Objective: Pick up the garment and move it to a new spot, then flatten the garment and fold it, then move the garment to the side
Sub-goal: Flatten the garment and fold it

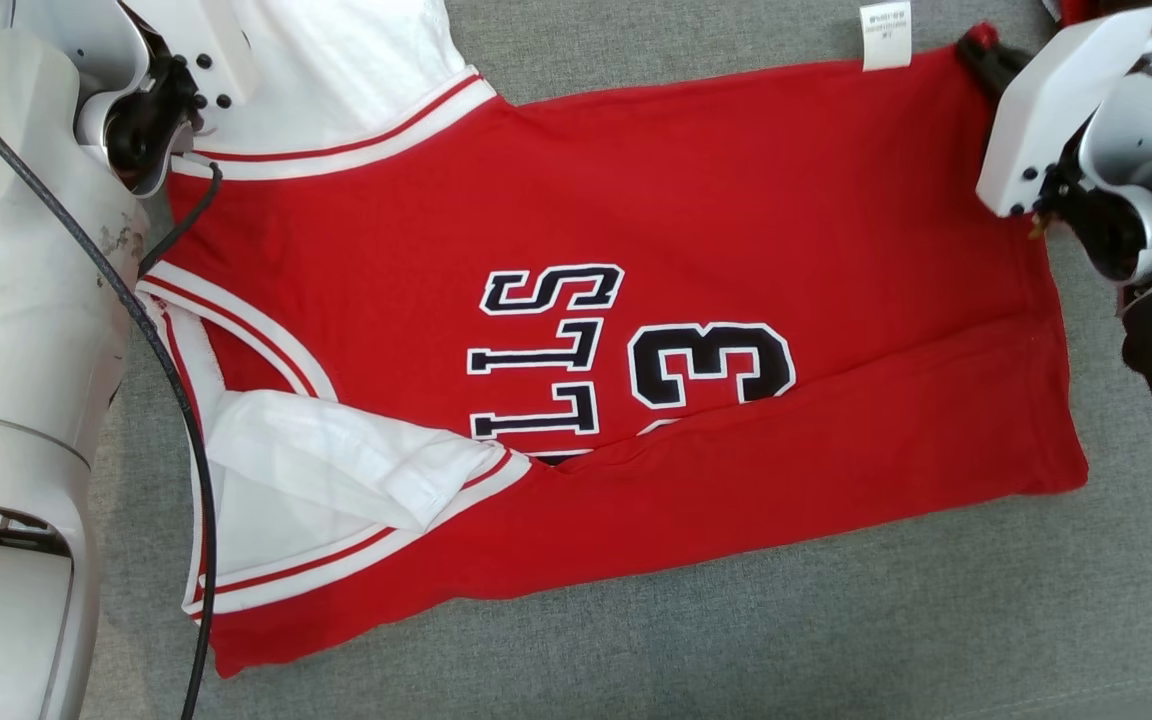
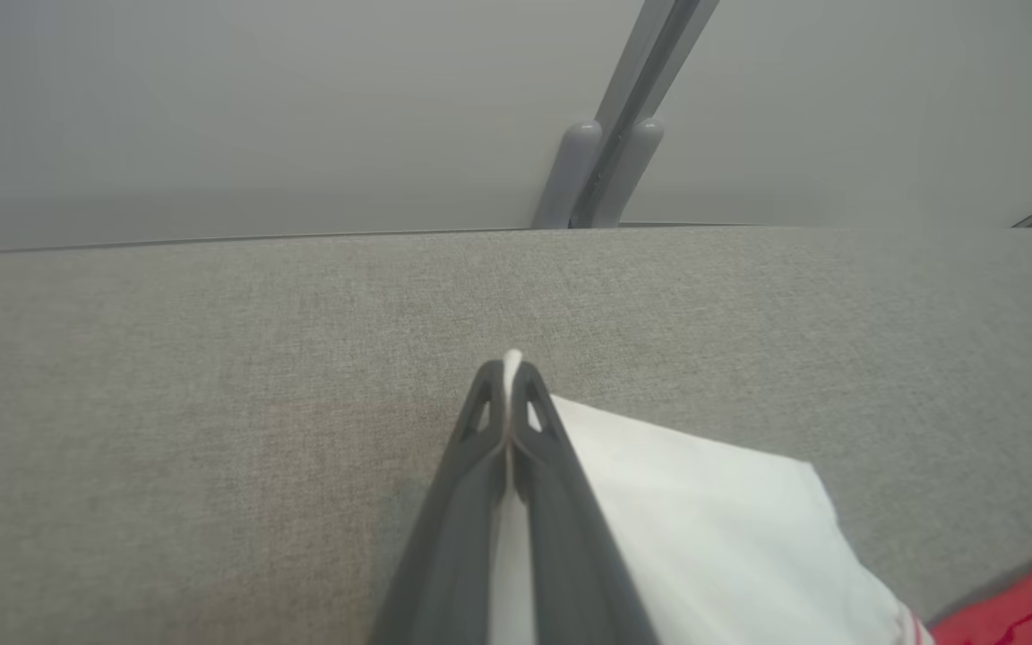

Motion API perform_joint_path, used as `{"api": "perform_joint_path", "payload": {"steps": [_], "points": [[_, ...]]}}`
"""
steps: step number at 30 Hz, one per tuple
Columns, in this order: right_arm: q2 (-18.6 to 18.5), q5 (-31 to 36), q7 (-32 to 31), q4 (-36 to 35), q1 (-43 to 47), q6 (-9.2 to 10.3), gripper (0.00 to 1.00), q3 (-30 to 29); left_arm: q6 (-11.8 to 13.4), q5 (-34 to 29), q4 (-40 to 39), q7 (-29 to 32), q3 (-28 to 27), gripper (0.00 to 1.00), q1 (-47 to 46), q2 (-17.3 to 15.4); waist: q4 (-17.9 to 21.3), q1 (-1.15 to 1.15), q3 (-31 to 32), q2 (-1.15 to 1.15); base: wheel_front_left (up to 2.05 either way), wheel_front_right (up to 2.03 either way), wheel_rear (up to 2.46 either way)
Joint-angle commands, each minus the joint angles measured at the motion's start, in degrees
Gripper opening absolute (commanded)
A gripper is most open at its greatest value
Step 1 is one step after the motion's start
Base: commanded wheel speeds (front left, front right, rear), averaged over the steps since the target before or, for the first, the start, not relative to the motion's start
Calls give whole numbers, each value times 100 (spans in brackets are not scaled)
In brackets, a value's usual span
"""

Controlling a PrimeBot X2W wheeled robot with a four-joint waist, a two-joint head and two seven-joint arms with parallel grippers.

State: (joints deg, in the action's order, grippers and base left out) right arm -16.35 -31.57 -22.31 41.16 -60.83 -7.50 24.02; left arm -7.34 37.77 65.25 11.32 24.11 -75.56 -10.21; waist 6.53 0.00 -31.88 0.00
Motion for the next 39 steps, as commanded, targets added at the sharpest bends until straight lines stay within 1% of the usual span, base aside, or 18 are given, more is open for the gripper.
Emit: {"api": "perform_joint_path", "payload": {"steps": [1,8,12,16,20,23,28,32,36,37,39], "points": [[-55,36,88,-40,-128,1,0,-22,-23,6,-39,-40,18,0,-1,-35,-3,0,2,0,0,0,0],[-119,201,1089,-52,-241,1,0,-60,-23,56,-338,-592,105,0,-108,-107,-75,0,3,0,0,0,0],[-145,237,1682,-12,-258,1,0,-5,-21,137,-656,-954,203,0,-38,-158,-130,0,4,0,0,0,0],[-225,35,2063,133,-109,1,0,81,-17,336,-1106,-1268,359,0,233,-337,-212,0,62,0,0,0,0],[-347,-358,2183,85,100,1,0,75,-17,574,-1579,-1401,468,0,553,-483,-270,0,176,0,0,0,0],[-444,-680,2247,-79,331,1,0,109,-17,772,-2027,-1504,520,0,922,-640,-310,0,282,0,0,0,0],[-742,-1138,2261,-446,775,1,0,173,-16,1127,-2820,-1657,441,0,1668,-800,-386,0,477,0,0,0,0],[-964,-1410,2248,-777,1178,1,0,208,117,1300,-3546,-1715,361,0,2375,-898,-458,0,597,0,0,0,0],[-1250,-1653,2147,-1088,1628,1,0,203,379,1403,-4409,-1732,344,0,3098,-992,-558,0,681,0,0,0,0],[-1250,-1653,2147,-1088,1628,1,0,203,379,1403,-4409,-1732,344,0,3098,-992,-558,0,681,0,0,0,0],[-1368,-1723,2157,-1244,1852,1,0,165,522,1469,-4821,-1720,324,0,3460,-1027,-604,0,725,0,0,0,0]]}}
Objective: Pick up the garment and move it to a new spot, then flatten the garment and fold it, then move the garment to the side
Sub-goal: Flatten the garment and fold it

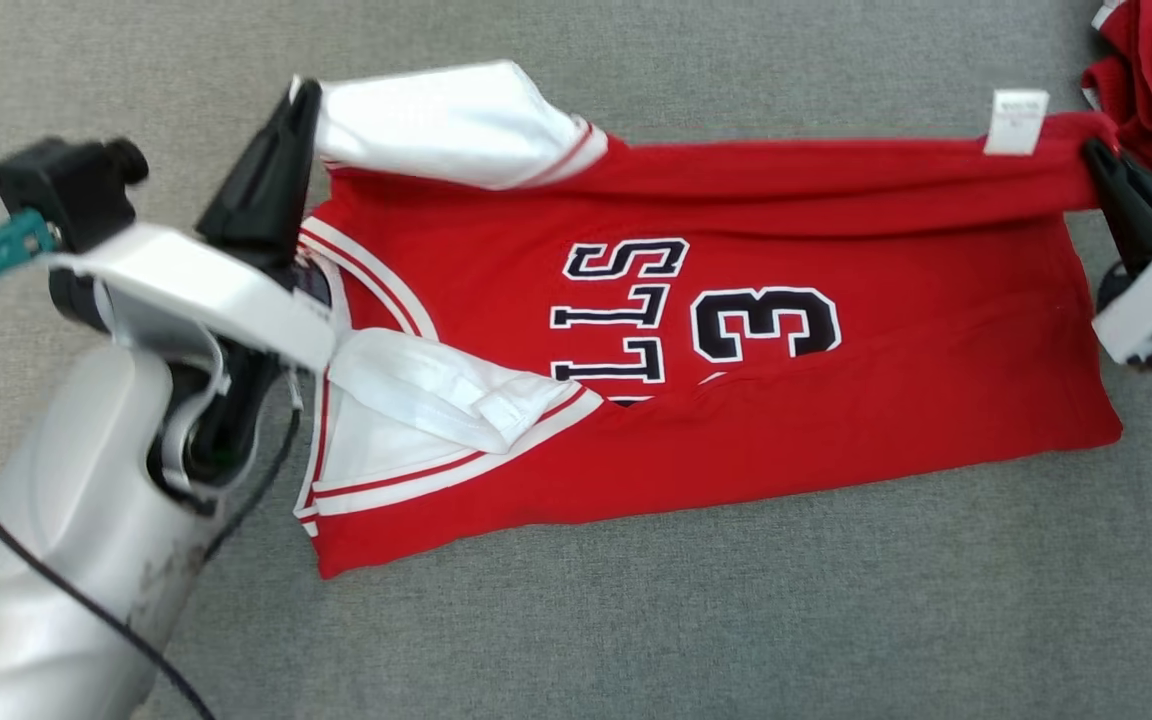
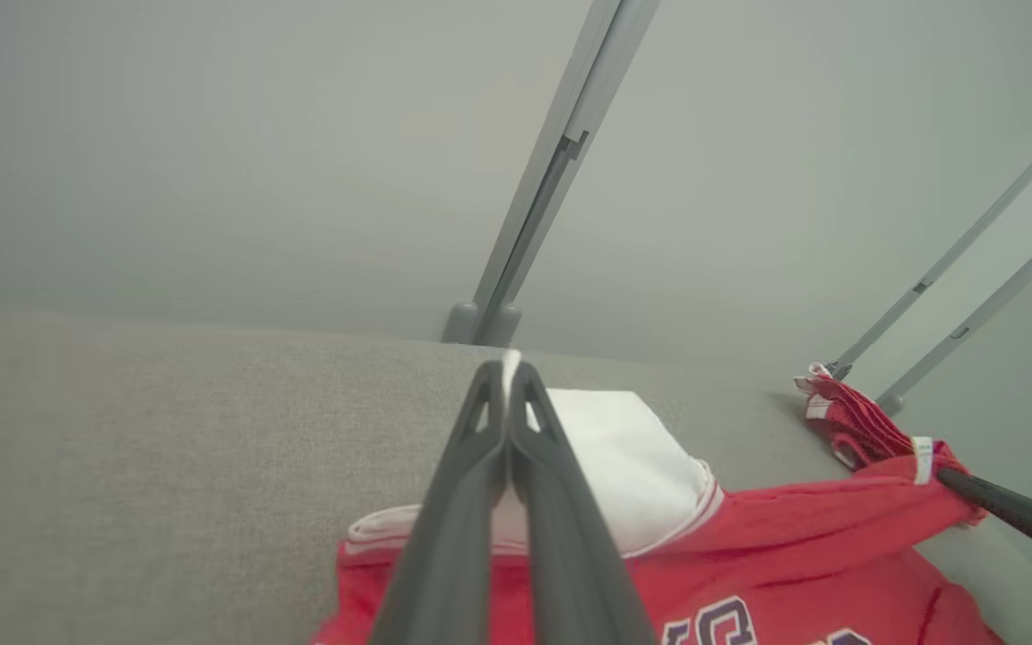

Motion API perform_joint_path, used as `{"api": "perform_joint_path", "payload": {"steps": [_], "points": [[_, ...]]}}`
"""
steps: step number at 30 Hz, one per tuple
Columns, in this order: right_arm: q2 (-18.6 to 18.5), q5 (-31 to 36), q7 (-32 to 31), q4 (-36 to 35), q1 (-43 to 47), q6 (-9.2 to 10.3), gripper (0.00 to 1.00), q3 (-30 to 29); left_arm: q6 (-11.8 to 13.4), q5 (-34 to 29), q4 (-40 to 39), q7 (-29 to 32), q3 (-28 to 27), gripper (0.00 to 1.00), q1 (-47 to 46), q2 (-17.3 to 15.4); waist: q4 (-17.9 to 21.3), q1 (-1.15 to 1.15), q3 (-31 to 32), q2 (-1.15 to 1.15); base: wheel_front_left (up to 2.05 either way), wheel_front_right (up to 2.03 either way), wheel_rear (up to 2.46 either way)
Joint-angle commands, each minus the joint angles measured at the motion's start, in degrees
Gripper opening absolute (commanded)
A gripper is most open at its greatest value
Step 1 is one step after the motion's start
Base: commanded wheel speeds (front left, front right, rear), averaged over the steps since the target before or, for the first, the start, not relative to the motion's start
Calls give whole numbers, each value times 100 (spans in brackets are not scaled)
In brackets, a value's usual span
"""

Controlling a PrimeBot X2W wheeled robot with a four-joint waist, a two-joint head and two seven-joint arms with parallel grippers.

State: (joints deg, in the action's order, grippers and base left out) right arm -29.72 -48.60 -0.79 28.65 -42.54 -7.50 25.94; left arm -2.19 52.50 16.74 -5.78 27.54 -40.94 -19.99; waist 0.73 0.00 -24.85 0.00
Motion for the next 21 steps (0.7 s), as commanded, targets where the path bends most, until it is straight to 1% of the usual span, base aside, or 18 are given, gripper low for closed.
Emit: {"api": "perform_joint_path", "payload": {"steps": [1,9,11,16,18,21], "points": [[-85,-62,11,-65,146,1,0,-57,84,31,-171,-1,-33,0,179,-68,-47,0,41,0,0,0,0],[-385,-118,15,-548,1016,1,0,-193,581,316,-1489,66,-87,0,1468,-221,-159,0,174,0,0,0,0],[-419,-92,-17,-640,1198,1,0,-243,650,369,-1711,106,-47,0,1731,-228,-175,0,198,0,0,0,0],[-396,-35,-126,-816,1593,1,0,-457,816,493,-2081,104,37,0,2241,-177,-207,0,228,0,0,0,0],[-355,8,-161,-837,1672,1,0,-505,886,508,-2154,98,61,0,2371,-166,-197,0,224,0,0,0,0],[-250,1,-262,-833,1766,1,0,-545,929,598,-2237,74,71,0,2533,-109,-185,0,195,0,0,0,0]]}}
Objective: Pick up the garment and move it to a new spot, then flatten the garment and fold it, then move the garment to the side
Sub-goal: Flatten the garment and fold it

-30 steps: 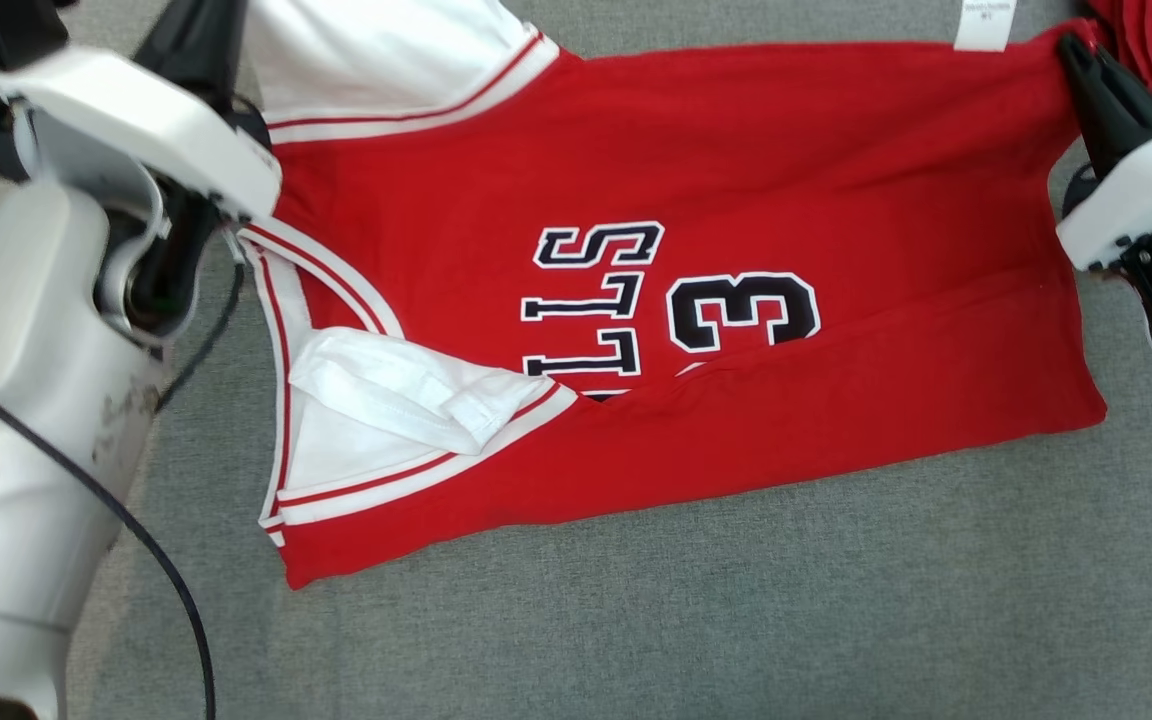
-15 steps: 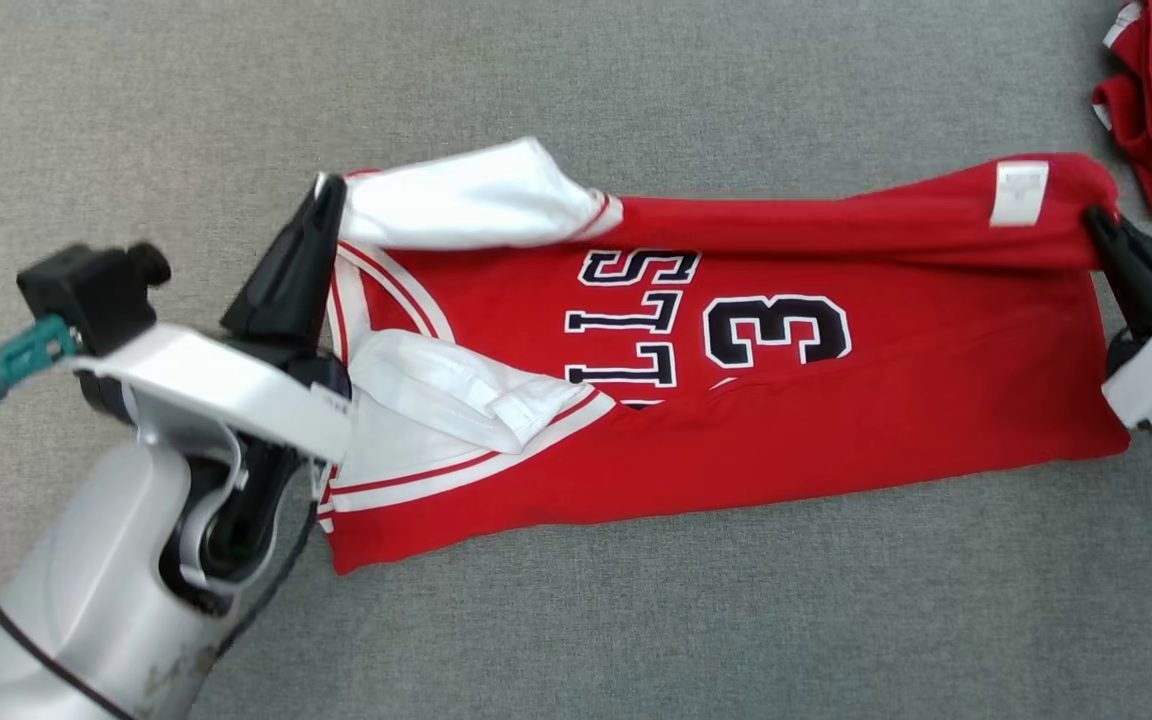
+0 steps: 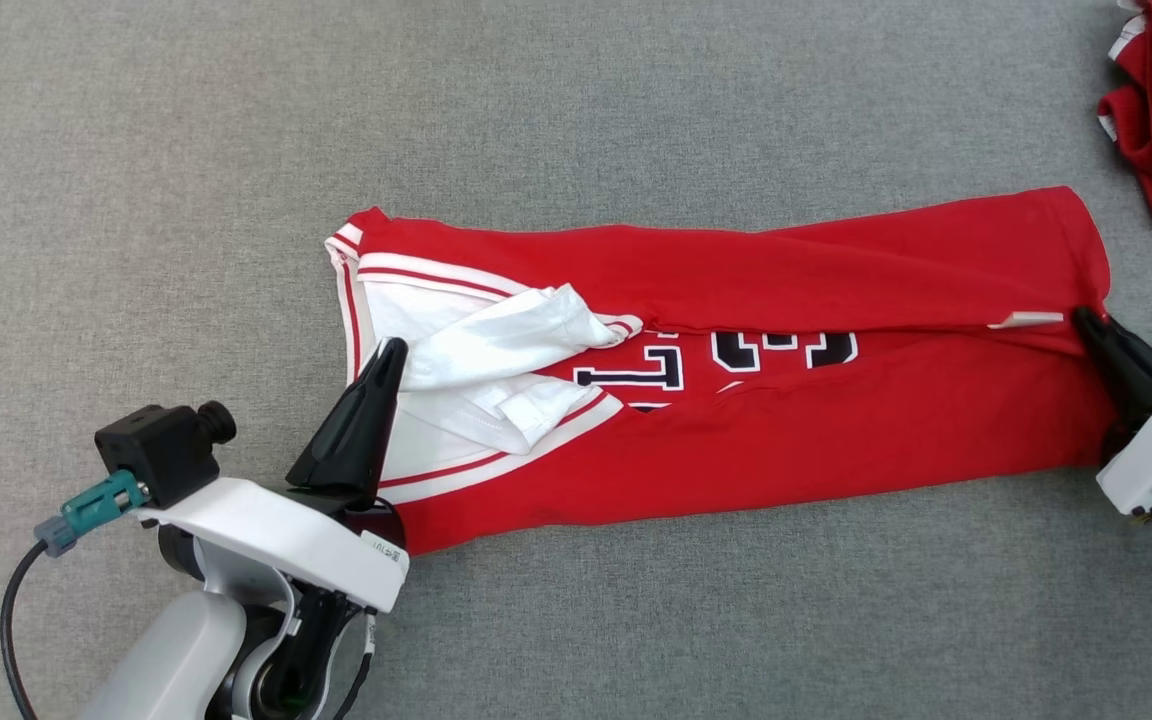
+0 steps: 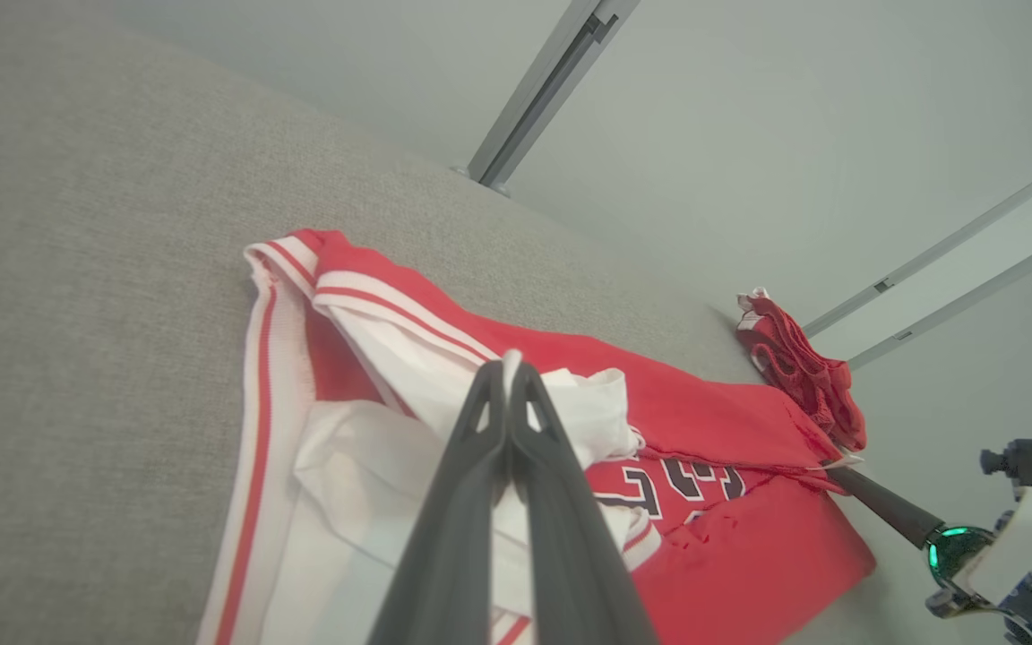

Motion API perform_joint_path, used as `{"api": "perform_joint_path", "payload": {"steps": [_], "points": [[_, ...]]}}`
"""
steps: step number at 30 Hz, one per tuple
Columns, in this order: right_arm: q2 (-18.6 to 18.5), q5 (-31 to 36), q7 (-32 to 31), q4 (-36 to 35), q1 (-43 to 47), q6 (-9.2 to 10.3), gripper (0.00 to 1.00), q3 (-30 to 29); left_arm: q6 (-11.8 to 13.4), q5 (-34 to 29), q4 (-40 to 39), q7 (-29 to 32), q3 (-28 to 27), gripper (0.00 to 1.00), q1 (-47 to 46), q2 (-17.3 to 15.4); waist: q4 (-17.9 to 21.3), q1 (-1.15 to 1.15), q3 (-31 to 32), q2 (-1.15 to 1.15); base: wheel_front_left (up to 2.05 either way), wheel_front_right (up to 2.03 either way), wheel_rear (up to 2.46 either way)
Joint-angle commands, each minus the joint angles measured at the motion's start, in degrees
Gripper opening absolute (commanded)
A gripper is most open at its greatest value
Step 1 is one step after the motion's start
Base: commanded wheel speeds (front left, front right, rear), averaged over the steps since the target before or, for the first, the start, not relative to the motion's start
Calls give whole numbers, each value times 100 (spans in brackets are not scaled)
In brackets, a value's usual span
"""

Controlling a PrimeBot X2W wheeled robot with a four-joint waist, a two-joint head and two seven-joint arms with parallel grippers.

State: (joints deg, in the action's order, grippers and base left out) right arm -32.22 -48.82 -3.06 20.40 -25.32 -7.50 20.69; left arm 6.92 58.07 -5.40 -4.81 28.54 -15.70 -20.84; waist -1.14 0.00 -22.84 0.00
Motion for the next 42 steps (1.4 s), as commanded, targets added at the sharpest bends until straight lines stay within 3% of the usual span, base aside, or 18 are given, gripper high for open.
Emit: {"api": "perform_joint_path", "payload": {"steps": [1,16,17,18,19,21,22,23,24,25,31,37,42], "points": [[17,43,-32,12,58,1,0,-40,-2,82,-38,-39,-37,0,51,2,2,0,-15,0,0,0,0],[284,-50,216,746,6,3,0,187,85,133,132,-1,-22,0,338,-88,30,0,-30,0,0,0,0],[287,-74,247,815,-10,4,5,221,86,120,187,8,-6,0,321,-84,31,0,-27,0,0,0,0],[297,-98,271,874,-24,8,20,250,103,125,253,17,6,0,306,-58,32,0,-26,0,0,0,0],[307,-121,311,932,-55,11,62,277,112,128,345,37,27,0,282,-39,33,0,-23,0,0,0,0],[315,-133,365,1007,-88,15,62,289,97,109,425,46,59,0,248,-19,32,0,-15,0,0,0,0],[318,-141,430,1062,-115,16,100,298,93,111,509,50,80,4,215,18,28,0,-3,0,0,0,0],[323,-134,507,1092,-131,15,100,324,91,92,599,75,119,35,187,37,21,0,20,0,0,0,0],[329,-105,593,1142,-146,14,100,344,96,50,679,68,138,78,157,52,18,0,57,0,0,0,0],[315,-66,680,1177,-168,14,100,347,115,16,742,22,141,100,116,60,19,0,87,0,0,0,0],[172,569,1475,1377,-411,3,100,274,268,-220,911,-302,12,100,-11,33,53,0,358,0,0,0,0],[598,1484,1811,1150,-413,1,100,56,566,-733,951,-845,-144,100,-67,90,109,0,702,0,0,0,0],[1172,2240,1834,446,-113,1,100,-352,647,-1145,1121,-1000,-225,100,-55,274,139,0,968,0,0,0,0]]}}
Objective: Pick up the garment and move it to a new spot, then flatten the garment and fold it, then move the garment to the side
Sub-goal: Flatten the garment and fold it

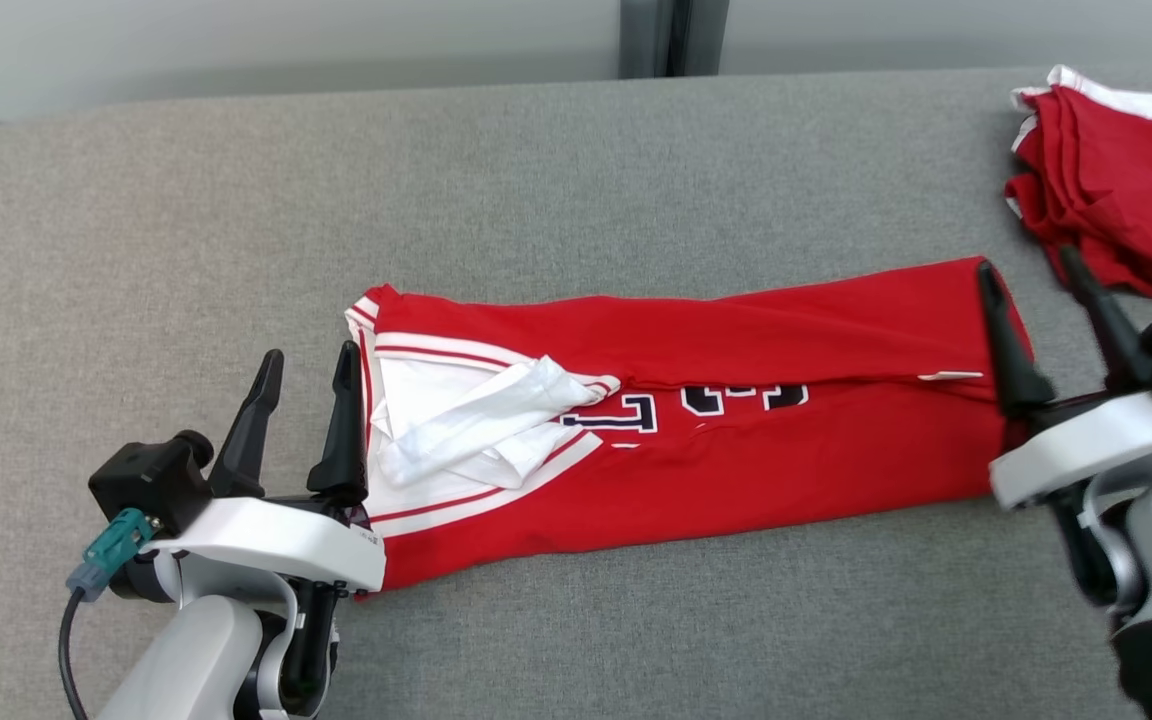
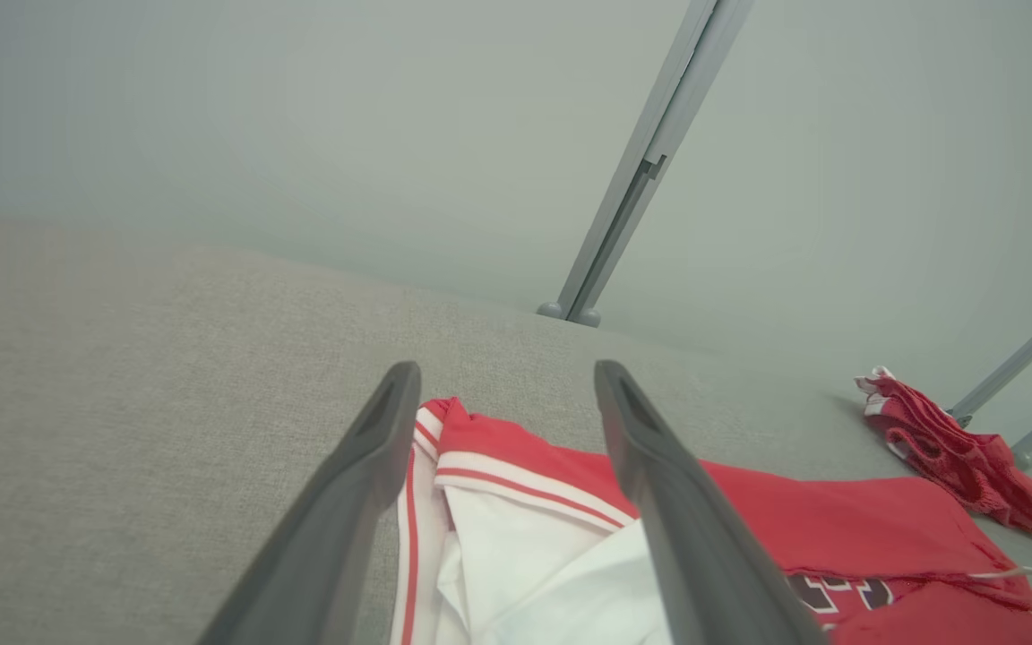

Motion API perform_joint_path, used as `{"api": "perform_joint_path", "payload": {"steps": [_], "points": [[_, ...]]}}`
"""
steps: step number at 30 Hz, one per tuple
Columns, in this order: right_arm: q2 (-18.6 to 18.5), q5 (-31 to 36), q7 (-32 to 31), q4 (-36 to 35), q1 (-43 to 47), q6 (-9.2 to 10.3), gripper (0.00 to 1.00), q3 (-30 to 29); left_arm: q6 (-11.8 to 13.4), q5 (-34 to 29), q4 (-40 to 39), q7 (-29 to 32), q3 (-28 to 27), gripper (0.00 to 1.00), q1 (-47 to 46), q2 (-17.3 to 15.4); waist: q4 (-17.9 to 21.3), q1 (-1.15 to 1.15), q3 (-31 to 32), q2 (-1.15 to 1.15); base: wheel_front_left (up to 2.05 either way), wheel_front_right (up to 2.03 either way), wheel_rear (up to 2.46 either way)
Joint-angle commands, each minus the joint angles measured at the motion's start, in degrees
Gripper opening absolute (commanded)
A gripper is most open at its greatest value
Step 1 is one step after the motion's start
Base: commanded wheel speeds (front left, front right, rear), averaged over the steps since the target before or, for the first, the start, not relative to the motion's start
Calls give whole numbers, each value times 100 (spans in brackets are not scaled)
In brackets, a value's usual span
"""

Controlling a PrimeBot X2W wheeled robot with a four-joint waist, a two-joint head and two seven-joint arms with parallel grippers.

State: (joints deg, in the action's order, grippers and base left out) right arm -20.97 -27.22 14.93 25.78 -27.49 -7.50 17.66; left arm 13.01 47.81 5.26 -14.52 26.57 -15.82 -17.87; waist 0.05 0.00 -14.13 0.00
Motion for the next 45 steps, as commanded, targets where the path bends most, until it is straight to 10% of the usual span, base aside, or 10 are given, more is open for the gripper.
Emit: {"api": "perform_joint_path", "payload": {"steps": [1,13,29,45], "points": [[174,237,32,-246,219,1,100,-121,31,-235,97,-48,-51,100,-44,2,23,0,136,0,0,0,0],[1276,1214,36,-1174,1671,1,100,-500,-652,-1656,322,-65,-910,100,784,894,-35,0,876,0,0,0,0],[1469,1181,37,-1613,2760,1,100,-946,-1163,-3107,3,-66,-1775,100,1835,1430,-82,0,1458,0,0,0,0],[1514,1142,37,-1664,2929,1,100,-941,-1241,-3166,44,-67,-1888,100,2095,1487,-38,0,1590,0,0,0,0]]}}
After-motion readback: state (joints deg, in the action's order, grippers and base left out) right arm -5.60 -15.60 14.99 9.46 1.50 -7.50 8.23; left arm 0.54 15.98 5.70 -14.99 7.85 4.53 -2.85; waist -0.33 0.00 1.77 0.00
